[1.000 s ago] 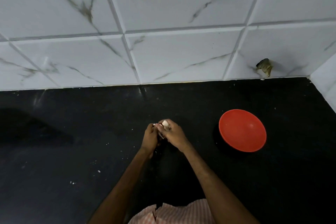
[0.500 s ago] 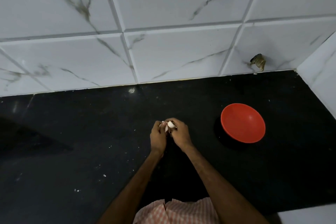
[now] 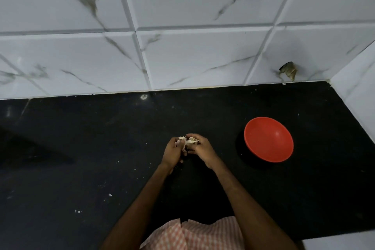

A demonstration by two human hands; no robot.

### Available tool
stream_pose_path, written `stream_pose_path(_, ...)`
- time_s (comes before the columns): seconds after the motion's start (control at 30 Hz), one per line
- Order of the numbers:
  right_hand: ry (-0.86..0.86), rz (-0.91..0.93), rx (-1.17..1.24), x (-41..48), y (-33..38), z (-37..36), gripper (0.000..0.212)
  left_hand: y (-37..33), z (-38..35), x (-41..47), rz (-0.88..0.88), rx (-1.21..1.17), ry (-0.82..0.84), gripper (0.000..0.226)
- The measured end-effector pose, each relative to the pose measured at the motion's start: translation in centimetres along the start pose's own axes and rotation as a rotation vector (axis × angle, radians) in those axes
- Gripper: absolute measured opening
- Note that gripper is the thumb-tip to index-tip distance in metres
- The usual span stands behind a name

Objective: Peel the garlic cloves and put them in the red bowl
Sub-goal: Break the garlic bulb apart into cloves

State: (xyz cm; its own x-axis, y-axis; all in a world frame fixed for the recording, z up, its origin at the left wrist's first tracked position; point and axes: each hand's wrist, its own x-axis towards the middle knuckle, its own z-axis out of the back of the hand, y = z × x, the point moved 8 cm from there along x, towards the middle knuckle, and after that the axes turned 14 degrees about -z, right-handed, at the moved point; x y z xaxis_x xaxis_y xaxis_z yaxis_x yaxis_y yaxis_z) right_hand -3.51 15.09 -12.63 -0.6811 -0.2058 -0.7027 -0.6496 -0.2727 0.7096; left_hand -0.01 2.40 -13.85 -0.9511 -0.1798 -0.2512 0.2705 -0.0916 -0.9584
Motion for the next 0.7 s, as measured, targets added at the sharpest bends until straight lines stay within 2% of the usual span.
stream_pose_path(0.27, -0.129, 0.156, -0.443, -0.1, 1.6, 0.5, 0.050, 0.2, 0.4, 0.2, -0.012, 0.113, -0.089, 0.011)
stream_pose_path(0.47, -0.215, 0.239, -0.660, -0.1, 2.1, 0.0, 0.037, -0.1, 0.3, 0.4, -0.028, 0.166, -0.079, 0.006)
stream_pose_path(0.6, -0.216, 0.296, -0.733, 0.0, 2.4, -0.3, 0.046, 0.2, 0.9, 0.1, -0.022, 0.183, -0.097, 0.009)
stream_pose_path(0.7, -0.216, 0.361, -0.665, -0.1, 2.1, 0.2, 0.055, 0.3, 1.3, -0.1, -0.027, 0.184, -0.113, 0.010)
